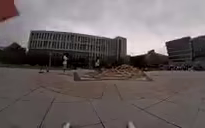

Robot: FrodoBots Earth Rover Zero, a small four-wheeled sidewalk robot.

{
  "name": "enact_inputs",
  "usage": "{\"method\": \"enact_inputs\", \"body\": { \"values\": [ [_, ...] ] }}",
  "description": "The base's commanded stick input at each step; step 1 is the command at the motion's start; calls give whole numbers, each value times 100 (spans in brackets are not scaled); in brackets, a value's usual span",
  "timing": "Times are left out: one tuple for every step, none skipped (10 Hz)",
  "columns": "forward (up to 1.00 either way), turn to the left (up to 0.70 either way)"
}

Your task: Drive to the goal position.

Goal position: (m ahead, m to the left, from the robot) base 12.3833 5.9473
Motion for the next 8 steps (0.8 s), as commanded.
{"method": "enact_inputs", "body": {
  "values": [
    [70,0],
    [70,0],
    [70,0],
    [70,0],
    [70,0],
    [70,0],
    [70,0],
    [70,0]
  ]
}}
